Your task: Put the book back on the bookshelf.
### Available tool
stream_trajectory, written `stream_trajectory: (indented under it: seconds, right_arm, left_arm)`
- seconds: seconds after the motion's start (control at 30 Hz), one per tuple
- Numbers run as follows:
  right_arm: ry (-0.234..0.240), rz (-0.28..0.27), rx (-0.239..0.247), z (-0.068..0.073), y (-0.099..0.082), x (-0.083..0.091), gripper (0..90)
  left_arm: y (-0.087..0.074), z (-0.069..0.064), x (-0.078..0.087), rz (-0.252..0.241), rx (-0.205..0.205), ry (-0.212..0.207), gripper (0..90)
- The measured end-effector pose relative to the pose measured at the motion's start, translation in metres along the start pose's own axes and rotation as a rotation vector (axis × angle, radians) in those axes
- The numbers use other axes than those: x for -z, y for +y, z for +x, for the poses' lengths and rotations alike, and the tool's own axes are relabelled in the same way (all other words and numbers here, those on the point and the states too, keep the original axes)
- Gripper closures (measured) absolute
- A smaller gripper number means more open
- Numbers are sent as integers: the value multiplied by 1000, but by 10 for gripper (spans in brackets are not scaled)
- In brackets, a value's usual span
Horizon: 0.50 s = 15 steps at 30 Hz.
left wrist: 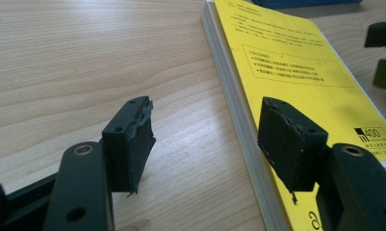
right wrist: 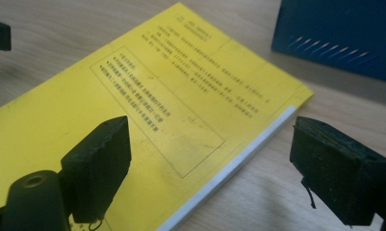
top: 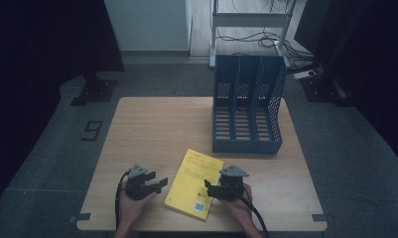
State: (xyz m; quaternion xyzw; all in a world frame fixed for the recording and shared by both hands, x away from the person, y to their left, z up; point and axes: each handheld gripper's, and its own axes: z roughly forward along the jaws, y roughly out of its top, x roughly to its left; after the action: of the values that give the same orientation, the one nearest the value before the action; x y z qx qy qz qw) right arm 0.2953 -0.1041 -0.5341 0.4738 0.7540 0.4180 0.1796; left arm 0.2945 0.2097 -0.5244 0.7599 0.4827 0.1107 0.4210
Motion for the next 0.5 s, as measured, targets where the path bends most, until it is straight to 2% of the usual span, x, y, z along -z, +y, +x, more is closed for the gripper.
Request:
stream_trajectory:
  seconds: [0.1, 0.17, 0.3, 0.5]
  right_arm:
    - [36, 4, -16, 2, -2, -4, 133]
    - [21, 11, 3, 4, -3, -6, 128]
    - [7, 43, 1, 6, -6, -13, 127]
    - [13, 54, 0, 8, -7, -18, 108]
  left_arm:
    - [0, -1, -3, 2, -3, 0, 369]
    - [-1, -2, -5, 4, -2, -6, 369]
    - [0, -6, -8, 3, -9, -11, 368]
    - [2, -13, -14, 6, -30, -24, 363]
